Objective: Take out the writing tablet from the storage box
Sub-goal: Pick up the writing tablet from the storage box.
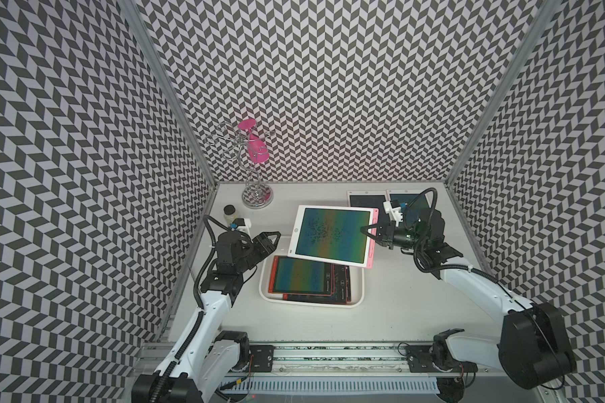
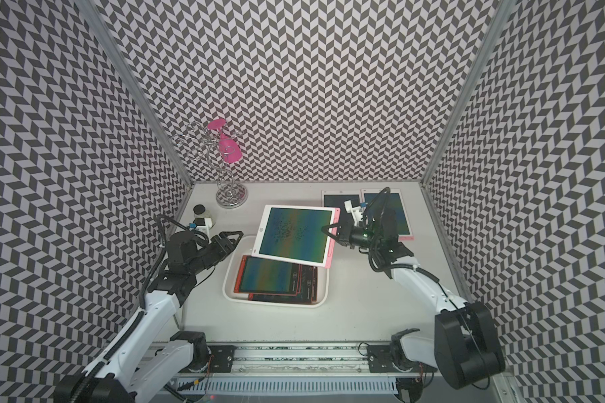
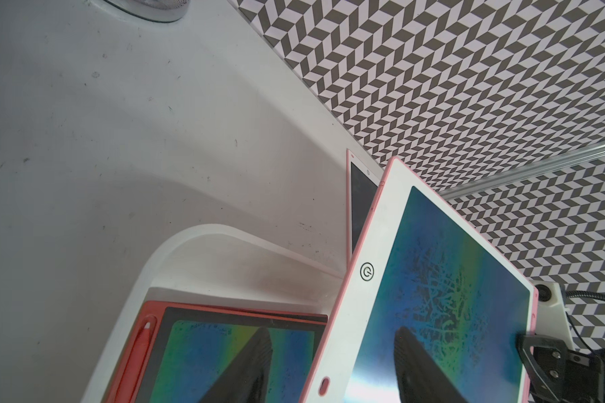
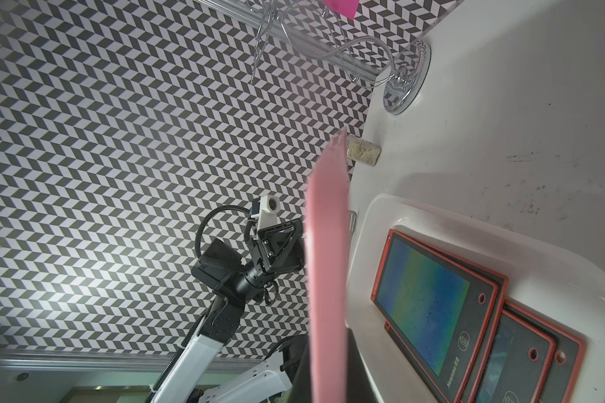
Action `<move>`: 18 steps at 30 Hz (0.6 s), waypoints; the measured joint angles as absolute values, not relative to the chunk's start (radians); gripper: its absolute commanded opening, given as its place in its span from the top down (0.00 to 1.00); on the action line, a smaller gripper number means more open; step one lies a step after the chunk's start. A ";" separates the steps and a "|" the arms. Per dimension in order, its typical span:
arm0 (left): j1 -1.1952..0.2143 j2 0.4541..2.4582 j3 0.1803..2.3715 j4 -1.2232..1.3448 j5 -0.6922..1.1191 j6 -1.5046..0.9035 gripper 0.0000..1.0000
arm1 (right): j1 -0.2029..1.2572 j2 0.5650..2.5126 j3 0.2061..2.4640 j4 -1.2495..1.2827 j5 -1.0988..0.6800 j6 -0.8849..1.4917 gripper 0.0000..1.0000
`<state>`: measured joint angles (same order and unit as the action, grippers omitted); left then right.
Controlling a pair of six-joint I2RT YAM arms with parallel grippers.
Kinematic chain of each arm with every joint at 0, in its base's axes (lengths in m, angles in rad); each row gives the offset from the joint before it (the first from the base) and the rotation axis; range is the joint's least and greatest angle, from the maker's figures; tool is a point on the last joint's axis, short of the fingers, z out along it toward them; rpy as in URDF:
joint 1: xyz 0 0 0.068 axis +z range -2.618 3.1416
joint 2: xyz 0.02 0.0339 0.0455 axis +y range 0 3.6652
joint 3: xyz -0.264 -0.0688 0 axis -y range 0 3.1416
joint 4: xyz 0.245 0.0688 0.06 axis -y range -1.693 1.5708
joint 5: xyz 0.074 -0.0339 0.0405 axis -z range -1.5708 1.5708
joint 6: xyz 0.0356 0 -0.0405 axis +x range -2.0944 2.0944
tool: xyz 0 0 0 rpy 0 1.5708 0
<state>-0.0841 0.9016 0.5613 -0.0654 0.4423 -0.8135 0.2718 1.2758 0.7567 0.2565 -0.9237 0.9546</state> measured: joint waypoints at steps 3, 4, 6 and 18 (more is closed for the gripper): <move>-0.084 0.892 0.545 -0.054 0.450 -0.820 0.42 | 0.272 1.280 0.754 0.268 -0.915 0.966 1.00; -0.084 0.891 0.542 -0.052 0.452 -0.822 0.42 | 0.272 1.280 0.754 0.271 -0.913 0.969 1.00; -0.084 0.887 0.537 -0.051 0.455 -0.823 0.41 | 0.272 1.280 0.754 0.276 -0.908 0.974 1.00; -0.084 0.853 0.506 0.002 0.496 -0.866 0.40 | 0.272 1.285 0.754 0.292 -0.840 1.013 1.00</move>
<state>-0.0845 0.8528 0.5064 0.0021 0.4965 -0.8661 0.2718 1.2846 0.7540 0.2924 -0.8398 1.0130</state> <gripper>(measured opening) 0.595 0.077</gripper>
